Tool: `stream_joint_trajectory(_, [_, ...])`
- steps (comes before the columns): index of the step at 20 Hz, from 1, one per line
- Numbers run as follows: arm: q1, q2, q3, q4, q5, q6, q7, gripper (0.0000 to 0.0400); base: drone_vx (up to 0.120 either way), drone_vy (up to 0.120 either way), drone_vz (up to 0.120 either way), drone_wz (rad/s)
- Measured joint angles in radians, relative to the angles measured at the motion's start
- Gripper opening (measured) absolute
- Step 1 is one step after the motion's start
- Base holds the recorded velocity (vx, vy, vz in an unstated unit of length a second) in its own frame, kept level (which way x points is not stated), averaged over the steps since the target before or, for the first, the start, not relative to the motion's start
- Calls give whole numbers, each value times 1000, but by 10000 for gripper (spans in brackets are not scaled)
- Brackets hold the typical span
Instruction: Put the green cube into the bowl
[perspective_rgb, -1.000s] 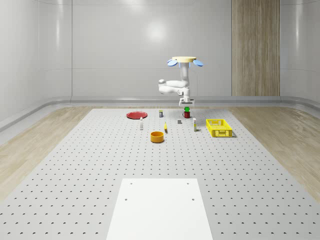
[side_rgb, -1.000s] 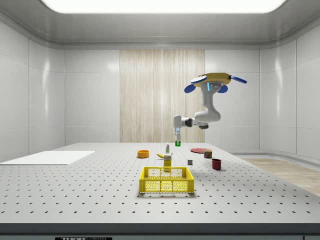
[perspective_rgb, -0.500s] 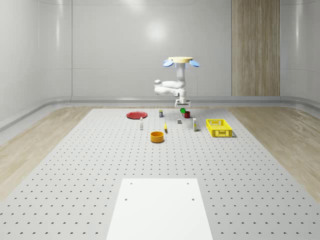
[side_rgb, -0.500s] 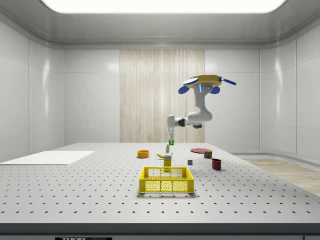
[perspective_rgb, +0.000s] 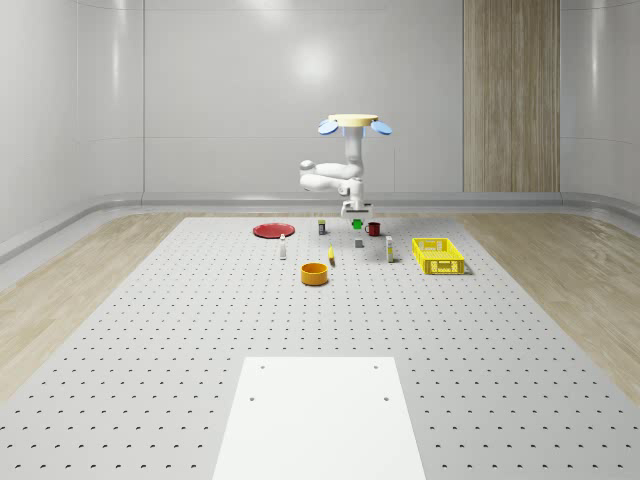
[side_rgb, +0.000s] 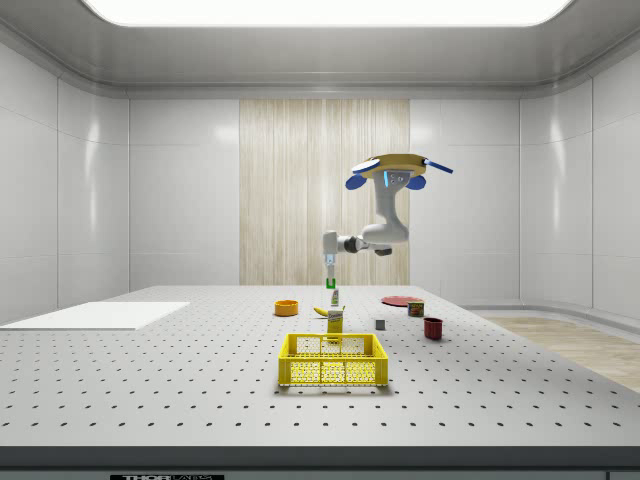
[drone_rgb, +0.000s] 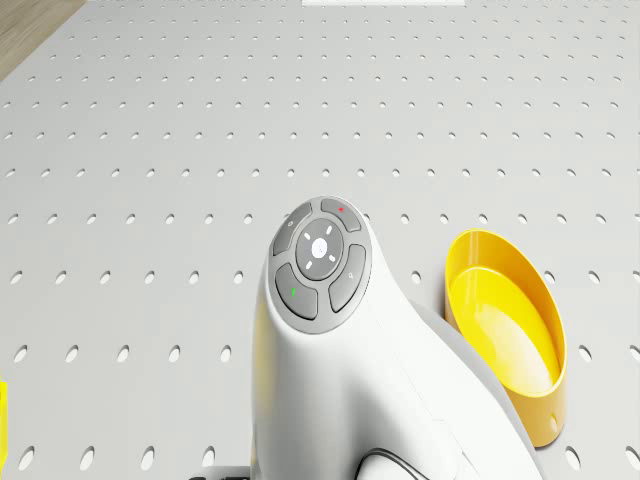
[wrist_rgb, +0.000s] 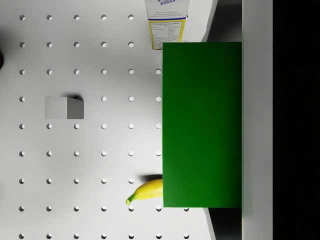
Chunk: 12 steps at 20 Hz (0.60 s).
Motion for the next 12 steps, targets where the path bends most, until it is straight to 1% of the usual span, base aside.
stream_joint_trajectory(12, [-3, -12, 2, 1, 5, 11, 2, 251, 120, -120, 0, 0])
